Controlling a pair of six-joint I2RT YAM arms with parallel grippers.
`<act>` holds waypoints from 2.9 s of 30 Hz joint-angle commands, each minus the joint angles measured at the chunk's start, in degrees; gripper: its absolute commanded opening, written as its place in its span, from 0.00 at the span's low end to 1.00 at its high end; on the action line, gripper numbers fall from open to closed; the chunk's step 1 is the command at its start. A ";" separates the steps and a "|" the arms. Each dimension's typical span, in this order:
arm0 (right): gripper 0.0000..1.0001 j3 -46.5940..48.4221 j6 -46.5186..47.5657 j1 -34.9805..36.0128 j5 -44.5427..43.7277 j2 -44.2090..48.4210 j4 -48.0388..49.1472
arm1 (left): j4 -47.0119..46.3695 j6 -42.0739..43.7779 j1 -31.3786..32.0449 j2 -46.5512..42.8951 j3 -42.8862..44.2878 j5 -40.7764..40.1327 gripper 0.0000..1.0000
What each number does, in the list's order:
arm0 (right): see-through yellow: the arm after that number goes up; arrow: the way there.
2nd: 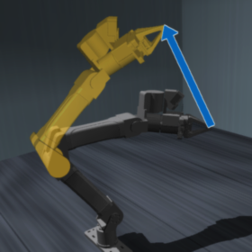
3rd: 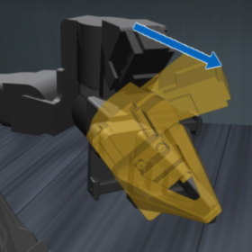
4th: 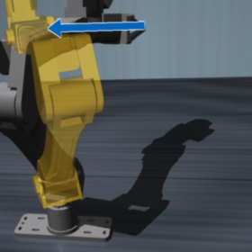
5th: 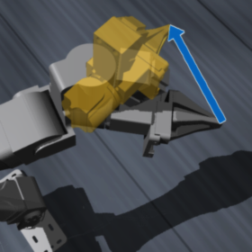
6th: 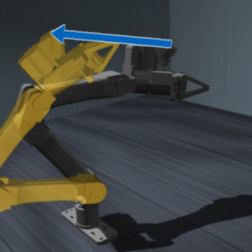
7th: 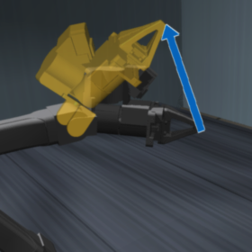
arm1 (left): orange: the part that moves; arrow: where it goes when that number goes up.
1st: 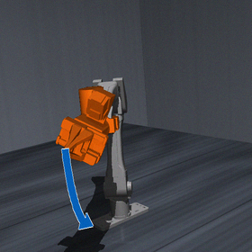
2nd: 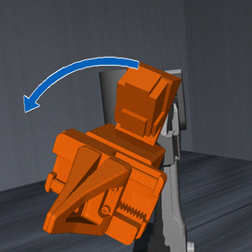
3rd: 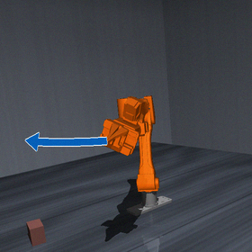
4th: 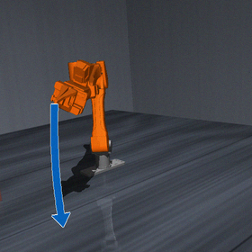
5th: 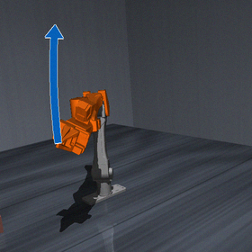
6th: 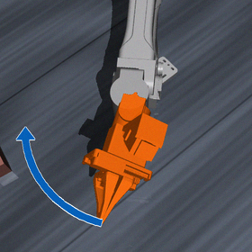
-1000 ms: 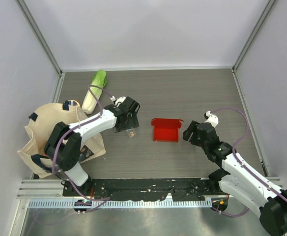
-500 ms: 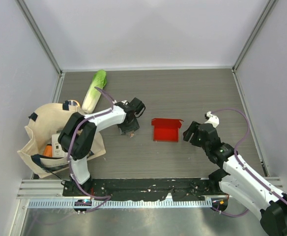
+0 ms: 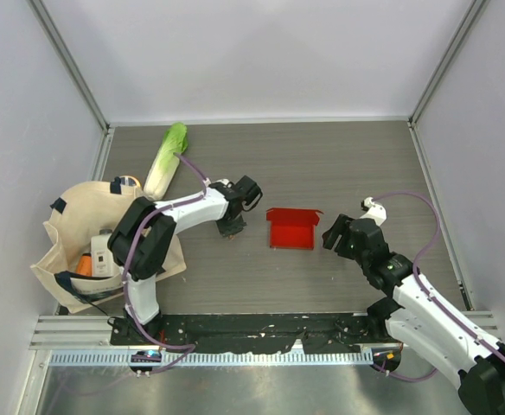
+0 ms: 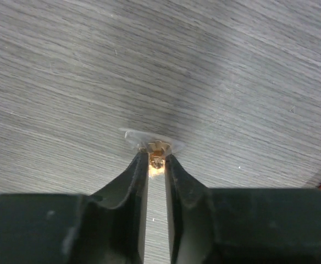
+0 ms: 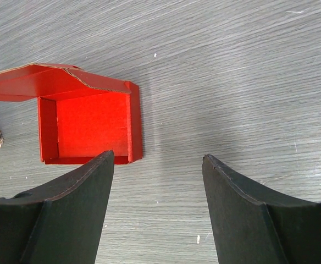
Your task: Fold the paper box
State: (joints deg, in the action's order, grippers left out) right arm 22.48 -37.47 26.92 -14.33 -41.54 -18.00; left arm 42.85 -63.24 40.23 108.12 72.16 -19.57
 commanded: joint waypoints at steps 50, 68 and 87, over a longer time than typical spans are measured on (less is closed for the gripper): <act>0.70 0.46 0.21 -0.11 -0.01 1.47 0.68 | -31.60 29.22 16.20 -10.37 -0.35 6.75 0.56; 0.68 -6.48 14.52 -0.20 7.82 -5.22 31.69 | -68.23 35.37 -0.68 -33.68 -36.82 32.30 0.77; 0.41 -4.20 18.49 -7.40 21.44 -16.29 40.85 | -78.62 43.73 -2.52 -18.47 -34.20 35.22 0.68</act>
State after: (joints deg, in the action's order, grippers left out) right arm 15.35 -21.04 19.92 2.57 -56.66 17.41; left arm -34.68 -23.24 38.06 89.41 33.82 14.24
